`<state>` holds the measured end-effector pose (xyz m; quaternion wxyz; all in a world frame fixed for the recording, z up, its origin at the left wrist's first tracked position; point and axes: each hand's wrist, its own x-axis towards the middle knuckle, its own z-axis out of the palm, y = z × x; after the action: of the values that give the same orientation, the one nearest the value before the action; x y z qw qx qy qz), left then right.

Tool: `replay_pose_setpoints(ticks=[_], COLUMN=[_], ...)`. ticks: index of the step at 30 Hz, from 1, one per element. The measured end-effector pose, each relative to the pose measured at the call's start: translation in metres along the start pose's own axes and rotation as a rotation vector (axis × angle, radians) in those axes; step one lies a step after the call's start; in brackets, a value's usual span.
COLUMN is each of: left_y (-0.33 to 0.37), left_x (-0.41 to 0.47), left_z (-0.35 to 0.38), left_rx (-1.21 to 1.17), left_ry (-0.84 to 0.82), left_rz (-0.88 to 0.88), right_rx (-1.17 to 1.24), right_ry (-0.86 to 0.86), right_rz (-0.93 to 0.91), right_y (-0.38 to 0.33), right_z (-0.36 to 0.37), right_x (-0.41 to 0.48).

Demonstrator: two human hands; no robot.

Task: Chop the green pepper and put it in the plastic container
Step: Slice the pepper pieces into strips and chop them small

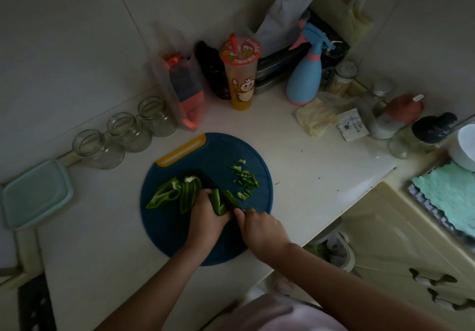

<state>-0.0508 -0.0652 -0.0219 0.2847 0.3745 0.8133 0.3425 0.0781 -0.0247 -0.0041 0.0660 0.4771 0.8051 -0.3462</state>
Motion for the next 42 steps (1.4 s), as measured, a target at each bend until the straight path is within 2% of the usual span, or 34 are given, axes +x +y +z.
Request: replay_pose_setpoints(ticks=[7, 14, 18, 26, 35, 42], left_y=[-0.002, 0.001, -0.002, -0.003, -0.007, -0.007], left_x=[0.003, 0.022, 0.024, 0.03, 0.031, 0.029], left_z=[0.002, -0.001, 0.001, -0.001, 0.0, 0.001], left_rx=[0.003, 0.009, 0.092, 0.178, 0.164, 0.132], left_ry=[0.022, 0.048, 0.053, 0.009, -0.011, 0.018], left_rz=[0.095, 0.144, 0.202, 0.184, 0.143, 0.108], right_rx=[0.206, 0.468, 0.402, 0.145, 0.178, 0.0], right_ry=[-0.009, -0.021, 0.011, 0.088, 0.035, 0.062], right_rz=[0.034, 0.105, 0.036, -0.051, -0.035, -0.016], right_y=[0.036, 0.016, 0.014, 0.019, 0.014, 0.006], right_z=[-0.006, -0.018, -0.019, -0.004, 0.0, 0.0], right_x=[-0.017, 0.004, 0.007, 0.0, -0.006, -0.005])
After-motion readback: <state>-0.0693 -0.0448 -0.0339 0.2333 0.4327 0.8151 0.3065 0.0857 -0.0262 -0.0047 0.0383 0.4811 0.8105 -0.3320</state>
